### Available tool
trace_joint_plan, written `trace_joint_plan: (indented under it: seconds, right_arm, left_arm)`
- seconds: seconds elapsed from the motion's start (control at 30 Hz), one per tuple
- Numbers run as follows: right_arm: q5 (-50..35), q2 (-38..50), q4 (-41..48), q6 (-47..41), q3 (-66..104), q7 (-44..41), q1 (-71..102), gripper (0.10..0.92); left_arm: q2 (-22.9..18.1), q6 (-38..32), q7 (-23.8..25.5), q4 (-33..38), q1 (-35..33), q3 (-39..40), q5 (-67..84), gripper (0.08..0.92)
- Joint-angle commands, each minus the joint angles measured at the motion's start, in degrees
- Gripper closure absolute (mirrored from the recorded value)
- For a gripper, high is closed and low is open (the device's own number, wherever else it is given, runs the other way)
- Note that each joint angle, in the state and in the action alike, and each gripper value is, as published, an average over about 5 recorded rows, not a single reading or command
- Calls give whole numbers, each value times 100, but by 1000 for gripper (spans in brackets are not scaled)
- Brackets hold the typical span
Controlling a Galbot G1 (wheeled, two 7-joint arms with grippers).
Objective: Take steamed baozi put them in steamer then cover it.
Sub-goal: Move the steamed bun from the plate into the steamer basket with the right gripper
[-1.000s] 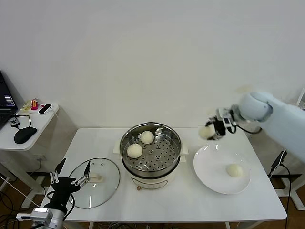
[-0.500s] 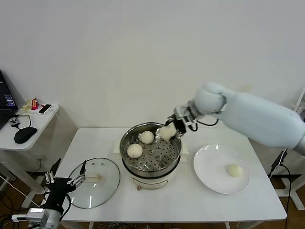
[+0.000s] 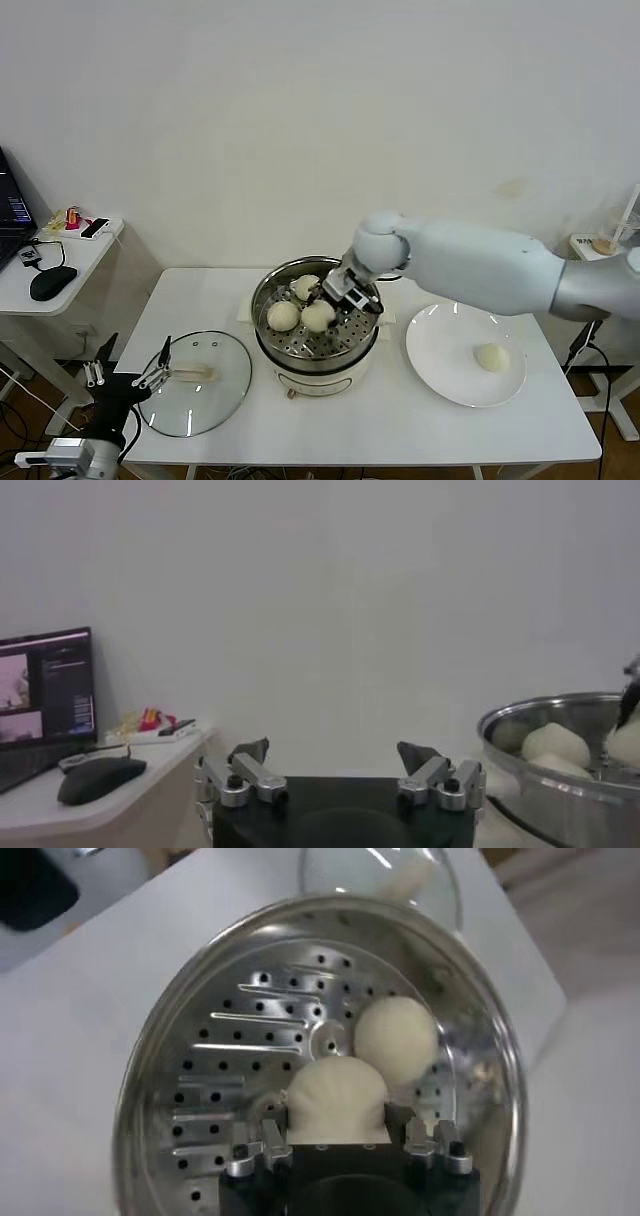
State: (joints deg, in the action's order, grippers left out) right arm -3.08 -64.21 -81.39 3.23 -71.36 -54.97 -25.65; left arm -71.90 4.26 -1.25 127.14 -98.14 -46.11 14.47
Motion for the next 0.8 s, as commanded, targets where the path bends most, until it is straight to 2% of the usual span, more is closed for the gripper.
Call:
trace_joint_plan:
  seconds: [0.03,0.27,0.53,0.63,0.8]
  right_arm:
    - [380,-380,41,706,-318,-179,-90,423]
    - [372,-274,-154,734,-394,-539,-185,423]
    - [283,-234,-174,762,-384,-491,-193,421]
    - [241,-216,-184,758,-373,-483,-228,386]
    - [246,-137,-199,746,-268,-552,-360,254]
  left_arm:
    - [9,1,4,1,-2,-56,16,177]
    - [24,0,5,31,-24,-82,14,177]
    - [8,0,3,38,-19,-68,11,177]
    - [9,3,6,47,-12,-63,13,177]
    - [21,4,10,38,-4,-58,14,177]
